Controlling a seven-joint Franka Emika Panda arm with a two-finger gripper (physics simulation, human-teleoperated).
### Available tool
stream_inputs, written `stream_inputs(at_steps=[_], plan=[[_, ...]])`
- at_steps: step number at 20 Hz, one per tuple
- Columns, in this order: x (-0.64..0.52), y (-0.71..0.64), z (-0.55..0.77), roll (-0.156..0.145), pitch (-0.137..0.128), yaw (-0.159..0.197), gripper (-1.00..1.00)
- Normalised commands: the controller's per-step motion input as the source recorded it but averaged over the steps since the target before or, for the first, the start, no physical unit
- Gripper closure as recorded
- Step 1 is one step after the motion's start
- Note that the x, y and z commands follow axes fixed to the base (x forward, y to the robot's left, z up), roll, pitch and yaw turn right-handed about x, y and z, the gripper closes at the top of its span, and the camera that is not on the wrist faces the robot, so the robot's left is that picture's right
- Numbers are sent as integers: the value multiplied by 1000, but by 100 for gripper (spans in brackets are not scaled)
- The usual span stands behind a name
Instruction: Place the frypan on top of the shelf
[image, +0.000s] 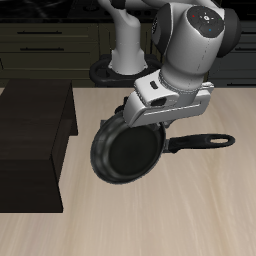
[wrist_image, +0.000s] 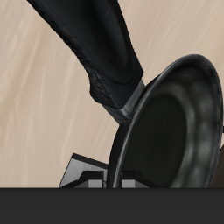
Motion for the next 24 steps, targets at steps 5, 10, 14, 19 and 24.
stream_inputs(at_steps=[5,10,14,19,24], plan=[[-53,5,204,-5,-33,39,100],[-95,25,288,-2,-4,-15,100],[-113,-15,253,-3,3,-16,100],[-188,-1,365,-2,-24,-9,100],[-220,-25,296,10,-20,-4,100]])
